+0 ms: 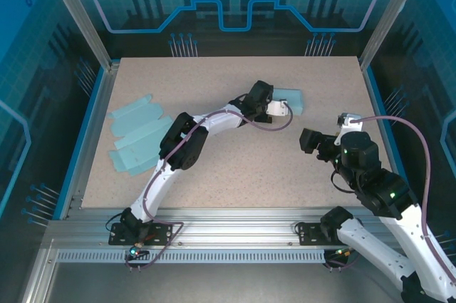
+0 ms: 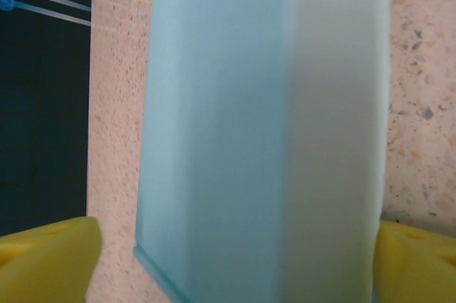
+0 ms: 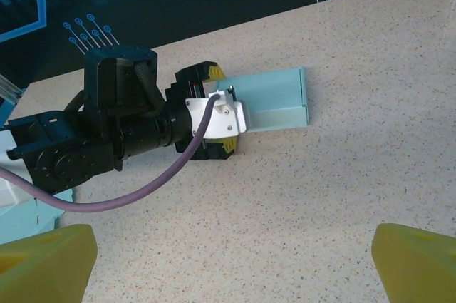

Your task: Fold the paper box

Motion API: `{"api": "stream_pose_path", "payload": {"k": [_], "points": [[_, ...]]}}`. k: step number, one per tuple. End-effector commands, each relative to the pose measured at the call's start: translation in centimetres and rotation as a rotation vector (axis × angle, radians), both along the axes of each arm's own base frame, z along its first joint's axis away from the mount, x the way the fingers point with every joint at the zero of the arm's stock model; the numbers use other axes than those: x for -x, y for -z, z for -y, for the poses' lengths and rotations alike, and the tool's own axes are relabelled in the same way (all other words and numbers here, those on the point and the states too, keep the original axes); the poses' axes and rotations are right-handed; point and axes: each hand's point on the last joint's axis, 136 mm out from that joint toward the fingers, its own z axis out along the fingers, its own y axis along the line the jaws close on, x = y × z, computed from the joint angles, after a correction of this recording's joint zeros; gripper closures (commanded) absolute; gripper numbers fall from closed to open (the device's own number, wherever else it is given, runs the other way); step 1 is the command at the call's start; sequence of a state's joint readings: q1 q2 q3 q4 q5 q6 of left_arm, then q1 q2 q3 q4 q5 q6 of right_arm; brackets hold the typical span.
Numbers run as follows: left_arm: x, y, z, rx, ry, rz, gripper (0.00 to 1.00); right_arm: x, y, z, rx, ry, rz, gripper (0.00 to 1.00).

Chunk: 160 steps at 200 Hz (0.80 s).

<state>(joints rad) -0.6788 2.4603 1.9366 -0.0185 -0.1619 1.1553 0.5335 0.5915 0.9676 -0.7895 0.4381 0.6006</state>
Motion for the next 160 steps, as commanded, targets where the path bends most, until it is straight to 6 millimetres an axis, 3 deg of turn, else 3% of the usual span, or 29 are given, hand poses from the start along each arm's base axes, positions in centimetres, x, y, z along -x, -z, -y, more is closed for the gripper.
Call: {"api": "stream_pose_path", "payload": {"k": [1, 45, 82, 115, 132, 160], "points": [[1.1, -0.2, -0.1, 0.01, -0.004, -0.02, 0.01, -0.4, 0.3, 0.2, 0.021, 0.017, -0.005, 0.0], [5.6, -4.1, -0.4, 0.102, 0.02, -0.032, 0.01, -0.8, 0.4, 0.0, 0.028, 0.009, -0.007, 0.0], [11.0, -9.9, -1.7, 0.287, -0.031, -0.065, 0.01, -1.2, 0.7, -0.1, 0.045, 0.007, 0.004, 0.0], [12.1, -15.9, -7.6, 0.53, -0.332, -0.039, 0.01, -1.8, 1.7, 0.2, 0.086, 0.025, -0.007, 0.0], [12.6, -16.9, -11.8, 0.585, -0.515, -0.04, 0.01, -2.2, 2.3, 0.3, 0.105, 0.03, -0.018, 0.0], [14.0, -16.7, -19.3, 0.684, -0.827, -0.115, 0.01, -3.1, 2.9, 0.1, 0.118, 0.032, -0.032, 0.0]]}}
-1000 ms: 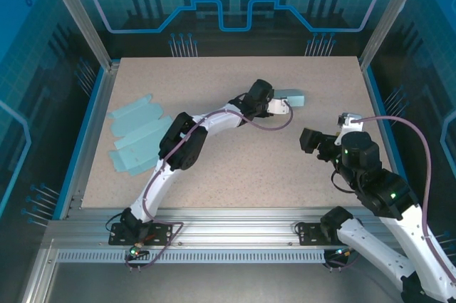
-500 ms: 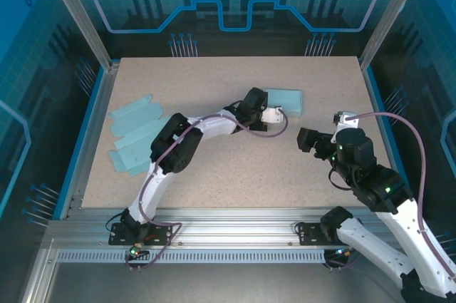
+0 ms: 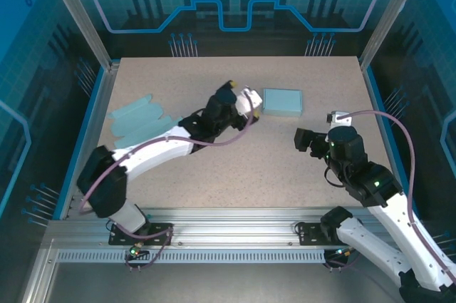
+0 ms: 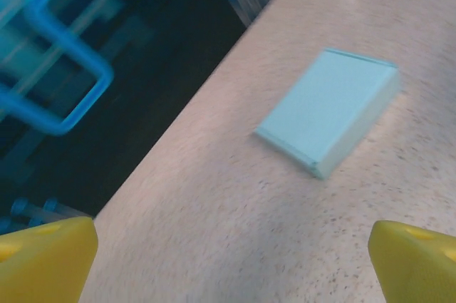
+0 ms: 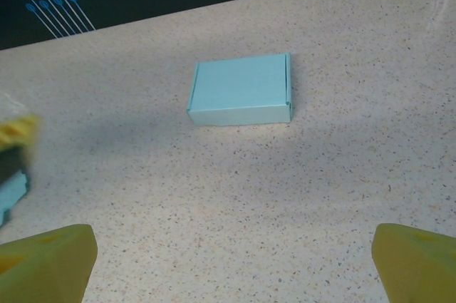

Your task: Fold the paper box

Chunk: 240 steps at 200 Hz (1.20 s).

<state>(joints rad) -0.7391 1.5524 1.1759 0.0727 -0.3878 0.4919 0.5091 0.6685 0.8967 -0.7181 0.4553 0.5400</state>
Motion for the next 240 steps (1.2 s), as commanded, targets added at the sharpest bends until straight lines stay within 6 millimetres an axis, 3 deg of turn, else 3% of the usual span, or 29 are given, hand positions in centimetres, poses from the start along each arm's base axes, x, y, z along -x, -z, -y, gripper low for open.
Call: {"api": "stream_pose_path", "payload": {"k": [1, 28, 32, 53, 101, 125, 165, 240], "points": [[0.7, 2.1, -7.8, 0.137, -0.35, -0.164, 0.01, -1.0, -0.1, 0.3, 0.021, 0.021, 0.023, 0.0], [3.0, 2.9, -16.3, 0.399, -0.64, -0.268, 0.01, -1.8, 0.7, 0.3, 0.031, 0.035, -0.008, 0.0], [3.4, 3.1, -17.6, 0.437, -0.683, -0.274, 0.01, -1.8, 1.9, 0.4, 0.045, 0.038, -0.037, 0.0], [5.8, 4.4, -23.3, 0.596, -0.858, -0.29, 0.01, -2.4, 3.0, 0.6, 0.06, 0.055, -0.074, 0.0], [9.9, 7.2, -32.0, 0.744, -1.145, -0.314, 0.01, -3.7, 4.7, 1.1, 0.046, 0.105, -0.107, 0.0], [10.9, 8.5, -35.6, 0.811, -1.266, -0.322, 0.01, -3.9, 5.5, 2.2, 0.055, 0.164, -0.113, 0.0], [11.3, 11.8, -39.3, 0.954, -1.404, -0.381, 0.03, -4.4, 6.7, 2.7, 0.038, 0.191, -0.122, 0.0], [10.0, 17.6, -40.7, 1.106, -1.563, -0.558, 0.1, -5.9, 7.8, 1.9, 0.027, 0.166, -0.201, 0.0]]}}
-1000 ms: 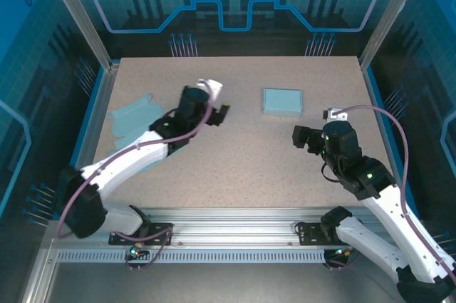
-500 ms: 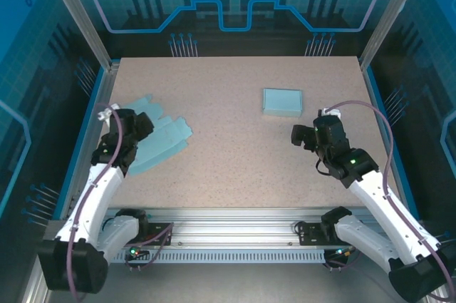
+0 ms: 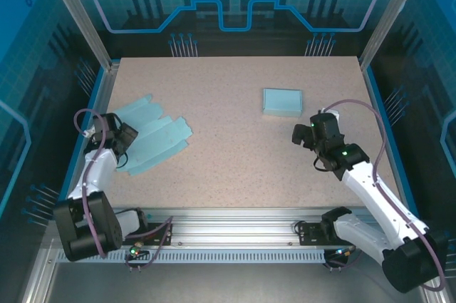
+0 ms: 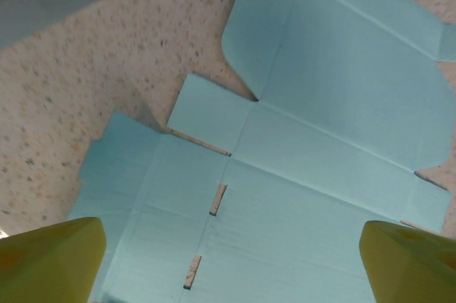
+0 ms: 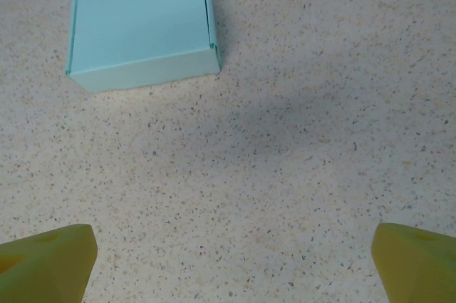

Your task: Fold the paper box

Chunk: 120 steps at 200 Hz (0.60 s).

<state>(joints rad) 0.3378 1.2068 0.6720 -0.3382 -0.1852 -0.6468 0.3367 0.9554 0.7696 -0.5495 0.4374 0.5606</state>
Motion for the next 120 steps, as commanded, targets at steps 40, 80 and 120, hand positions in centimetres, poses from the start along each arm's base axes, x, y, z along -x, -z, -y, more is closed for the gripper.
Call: {"api": "stream_pose_path", "payload": {"k": [40, 80, 120], "points": [[-2.0, 3.7, 1.0, 0.199, -0.072, -0.006, 0.11, -1.1, -1.7, -0.7, -0.053, -0.01, 0.025, 0.0], [-3.4, 5.4, 3.9, 0.285, -0.004, 0.007, 0.17, -1.0, -1.9, -0.6, -0.055, -0.007, 0.034, 0.0], [-4.7, 7.0, 8.7, 0.311, 0.121, -0.073, 0.18, -1.5, -2.0, -1.4, -0.082, -0.034, 0.03, 0.0]]}}
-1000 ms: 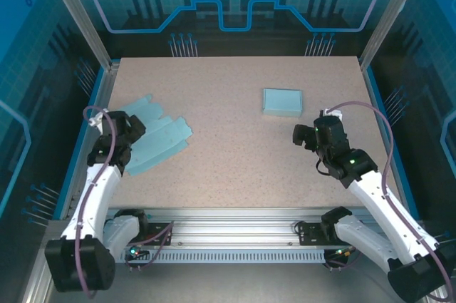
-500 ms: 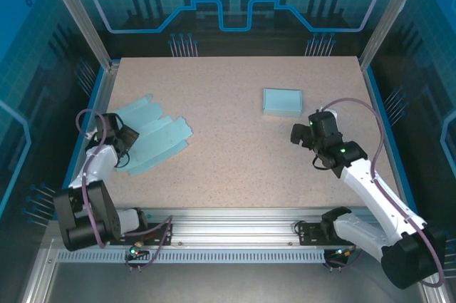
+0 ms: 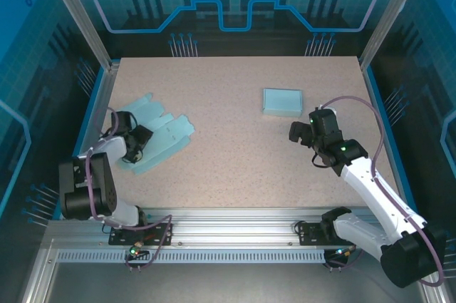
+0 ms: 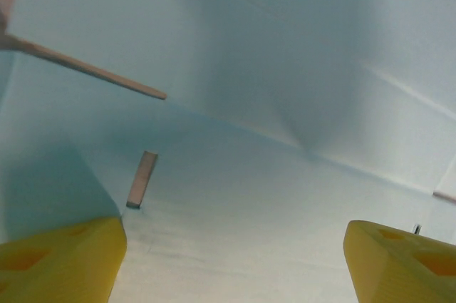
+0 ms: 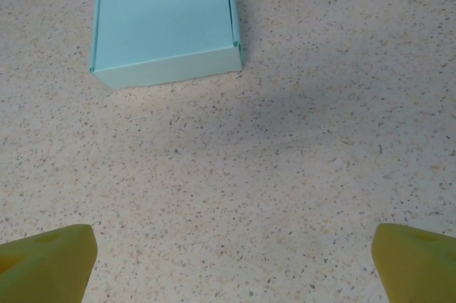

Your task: Fold the paper box

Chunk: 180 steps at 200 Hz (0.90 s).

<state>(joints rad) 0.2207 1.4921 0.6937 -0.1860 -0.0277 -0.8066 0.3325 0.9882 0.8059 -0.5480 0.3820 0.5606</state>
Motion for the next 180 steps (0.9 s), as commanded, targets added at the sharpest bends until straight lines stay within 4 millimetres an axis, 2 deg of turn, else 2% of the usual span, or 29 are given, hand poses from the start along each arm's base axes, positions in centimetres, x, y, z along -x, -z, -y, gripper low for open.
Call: {"api": "stream_pose_path", "payload": {"k": [1, 34, 66, 99, 132, 157, 180], "points": [[-0.6, 1.2, 3.3, 0.074, 0.061, -0.026, 0.18, -0.9, -1.6, -0.4, -0.043, 0.0, 0.037, 0.0], [-0.8, 2.5, 7.6, 0.107, 0.138, -0.044, 0.2, -0.9, -1.6, -0.5, -0.045, -0.006, 0.031, 0.0], [-0.2, 3.9, 13.0, 0.148, 0.216, -0.067, 0.21, -1.1, -1.1, -1.6, -0.092, -0.038, 0.013, 0.0], [-0.2, 4.1, 19.7, 0.195, 0.312, -0.032, 0.21, -1.5, 0.9, -4.8, -0.227, -0.121, -0.051, 0.0], [-1.5, 2.3, 26.5, 0.284, 0.413, 0.068, 0.2, -2.0, 3.9, -8.3, -0.372, -0.178, -0.141, 0.03], [-1.9, 0.1, 28.8, 0.289, 0.485, 0.12, 0.19, -1.7, 6.0, -10.4, -0.435, -0.192, -0.199, 0.07], [-1.9, -1.6, 28.7, 0.261, 0.526, 0.158, 0.18, -0.9, 7.6, -11.4, -0.427, -0.179, -0.244, 0.08]]}}
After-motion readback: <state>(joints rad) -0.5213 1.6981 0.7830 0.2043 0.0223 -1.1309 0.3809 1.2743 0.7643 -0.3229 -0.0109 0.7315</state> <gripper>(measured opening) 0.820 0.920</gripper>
